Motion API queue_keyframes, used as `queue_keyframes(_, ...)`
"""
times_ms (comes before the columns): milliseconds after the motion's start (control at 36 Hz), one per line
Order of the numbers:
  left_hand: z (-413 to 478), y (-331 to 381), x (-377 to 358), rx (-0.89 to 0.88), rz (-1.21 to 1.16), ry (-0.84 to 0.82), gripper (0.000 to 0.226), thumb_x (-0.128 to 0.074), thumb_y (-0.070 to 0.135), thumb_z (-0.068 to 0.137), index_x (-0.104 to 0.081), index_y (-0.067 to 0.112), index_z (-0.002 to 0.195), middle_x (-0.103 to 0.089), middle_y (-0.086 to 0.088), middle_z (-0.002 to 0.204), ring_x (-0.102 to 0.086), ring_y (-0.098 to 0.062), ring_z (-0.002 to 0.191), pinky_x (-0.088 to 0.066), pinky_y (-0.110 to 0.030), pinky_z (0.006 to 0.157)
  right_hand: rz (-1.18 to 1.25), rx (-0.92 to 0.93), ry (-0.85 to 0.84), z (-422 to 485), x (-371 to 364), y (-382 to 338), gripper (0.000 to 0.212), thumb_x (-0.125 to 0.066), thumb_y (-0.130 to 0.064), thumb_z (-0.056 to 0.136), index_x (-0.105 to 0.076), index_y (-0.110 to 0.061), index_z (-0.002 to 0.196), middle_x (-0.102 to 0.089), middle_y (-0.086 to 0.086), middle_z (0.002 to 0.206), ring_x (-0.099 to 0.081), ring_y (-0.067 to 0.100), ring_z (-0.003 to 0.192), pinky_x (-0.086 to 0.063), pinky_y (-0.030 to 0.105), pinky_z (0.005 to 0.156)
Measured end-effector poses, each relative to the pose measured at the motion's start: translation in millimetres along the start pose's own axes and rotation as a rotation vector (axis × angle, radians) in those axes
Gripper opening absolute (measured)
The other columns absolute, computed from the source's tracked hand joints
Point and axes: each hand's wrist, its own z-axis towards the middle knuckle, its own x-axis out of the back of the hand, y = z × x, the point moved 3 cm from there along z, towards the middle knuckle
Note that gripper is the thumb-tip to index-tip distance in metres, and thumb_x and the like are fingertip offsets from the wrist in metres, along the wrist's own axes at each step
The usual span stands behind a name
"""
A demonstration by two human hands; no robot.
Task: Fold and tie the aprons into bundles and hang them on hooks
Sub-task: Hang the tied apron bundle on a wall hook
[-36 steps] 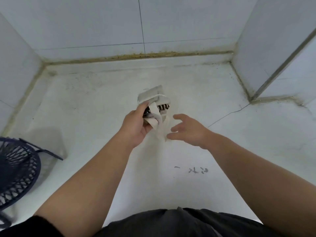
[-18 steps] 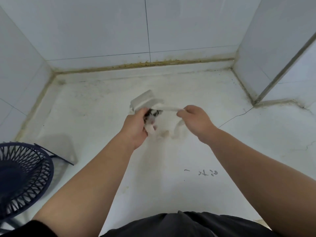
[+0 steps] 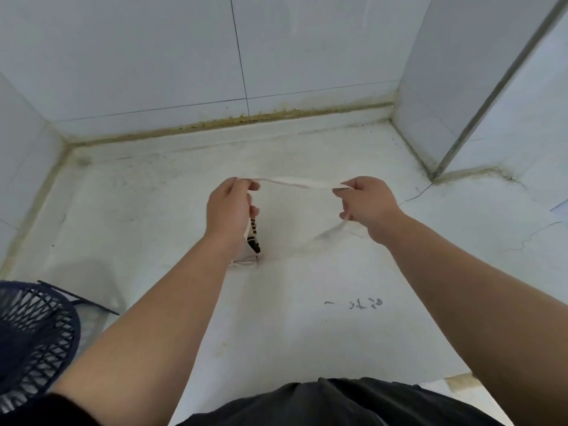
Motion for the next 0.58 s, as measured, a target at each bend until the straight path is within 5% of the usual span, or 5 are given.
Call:
queue_keyframes(139, -1, 7, 5, 0.015, -0.132, 0.035, 0.028, -0.052, 0.012, 0.09, -0.051, 0.012, 0.062, -0.036, 0.004, 0.045, -0.032, -0.011, 0.042, -0.048, -0.031, 0.064, 0.473, -0.11, -0.032, -1, 5, 4, 0.014, -0.051, -0.016, 0.095, -0.059, -0.02, 0.084, -0.057, 0.002, 0.073, -0.044, 0.017, 0.062, -0.047, 0.03, 0.074)
queue_keyframes(250, 3, 9, 14, 0.116, -0.294, 0.091, 0.033, -0.049, 0.016, 0.092, -0.042, 0.014, 0.06, -0.024, 0.007, 0.041, -0.02, -0.012, 0.038, -0.033, -0.024, 0.046, 0.907, -0.161, -0.16, -11, -2, -11, 0.025, -0.04, -0.018, 0.1, -0.048, -0.01, 0.077, -0.049, 0.007, 0.066, -0.047, 0.024, 0.065, -0.05, 0.036, 0.073)
queue_keyframes(361, 2, 11, 25, 0.107, -0.28, 0.121, 0.03, -0.048, 0.018, 0.093, -0.045, 0.015, 0.063, -0.031, 0.009, 0.042, -0.022, -0.009, 0.037, -0.027, -0.023, 0.045, 0.794, -0.144, -0.085, -15, 4, -24, 0.041, -0.042, -0.029, 0.098, -0.036, -0.015, 0.06, -0.023, -0.001, 0.047, -0.028, 0.017, 0.044, -0.04, 0.025, 0.052)
queue_keyframes(444, -2, 14, 24, 0.126, -0.28, 0.067, 0.027, -0.046, 0.019, 0.094, -0.05, 0.015, 0.068, -0.039, 0.008, 0.05, -0.024, -0.009, 0.039, -0.025, -0.022, 0.046, 0.631, -0.141, -0.003, -13, 16, -30, 0.035, -0.047, -0.025, 0.094, -0.035, -0.017, 0.062, -0.022, -0.004, 0.045, -0.023, 0.015, 0.045, -0.018, 0.021, 0.043)
queue_keyframes(583, -10, 30, 1, 0.131, -0.152, -0.12, 0.025, -0.05, 0.023, 0.095, -0.056, 0.013, 0.073, -0.037, 0.007, 0.049, -0.029, -0.01, 0.043, -0.032, -0.022, 0.048, 0.507, -0.113, 0.036, -11, 32, -41, 0.028, -0.047, -0.022, 0.091, -0.038, -0.018, 0.065, -0.023, -0.003, 0.05, -0.023, 0.014, 0.045, -0.013, 0.02, 0.041)
